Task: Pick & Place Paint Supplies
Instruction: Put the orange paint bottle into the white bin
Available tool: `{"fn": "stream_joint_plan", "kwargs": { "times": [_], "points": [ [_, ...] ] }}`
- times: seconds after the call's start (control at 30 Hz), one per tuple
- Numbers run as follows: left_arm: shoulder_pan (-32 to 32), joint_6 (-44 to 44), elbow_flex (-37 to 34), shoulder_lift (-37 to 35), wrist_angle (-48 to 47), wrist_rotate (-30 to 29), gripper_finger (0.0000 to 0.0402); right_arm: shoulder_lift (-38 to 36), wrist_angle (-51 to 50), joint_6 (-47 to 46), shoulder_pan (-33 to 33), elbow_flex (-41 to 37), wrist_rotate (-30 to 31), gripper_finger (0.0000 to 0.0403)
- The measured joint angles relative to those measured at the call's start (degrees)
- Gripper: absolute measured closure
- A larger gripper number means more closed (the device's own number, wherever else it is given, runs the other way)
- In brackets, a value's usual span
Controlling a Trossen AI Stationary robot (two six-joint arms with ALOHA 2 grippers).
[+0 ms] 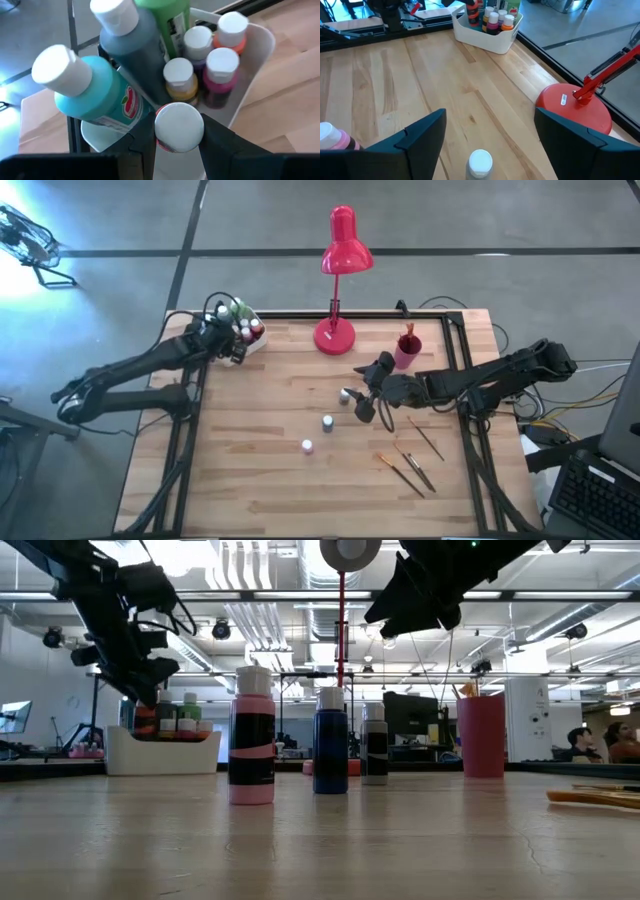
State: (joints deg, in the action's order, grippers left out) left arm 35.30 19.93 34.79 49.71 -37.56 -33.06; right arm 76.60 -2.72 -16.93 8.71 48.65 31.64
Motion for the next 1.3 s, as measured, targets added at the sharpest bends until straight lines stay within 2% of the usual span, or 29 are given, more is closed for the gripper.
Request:
{"fn": "stream_joint_plan", "kwargs": {
  "times": [0.23, 0.83, 1.3],
  "points": [
    [1.91, 0.96, -3.35, 0.41, 6.68, 0.34, 0.0283, 0.00, 0.00, 0.00, -0.17, -0.08, -0.02, 0.0118],
    [4.84, 0.43, -7.84, 3.39, 15.00, 0.49, 0.0283, 0.00, 0.00, 0.42, -0.15, -0.12, -0.04, 0.0161],
    [5.10, -0.44, -7.98, 6.84, 17.93, 0.17, 0.0282, 0.00, 0.00, 0.44, -0.11, -0.12, -0.04, 0.0126]
  ]
}}
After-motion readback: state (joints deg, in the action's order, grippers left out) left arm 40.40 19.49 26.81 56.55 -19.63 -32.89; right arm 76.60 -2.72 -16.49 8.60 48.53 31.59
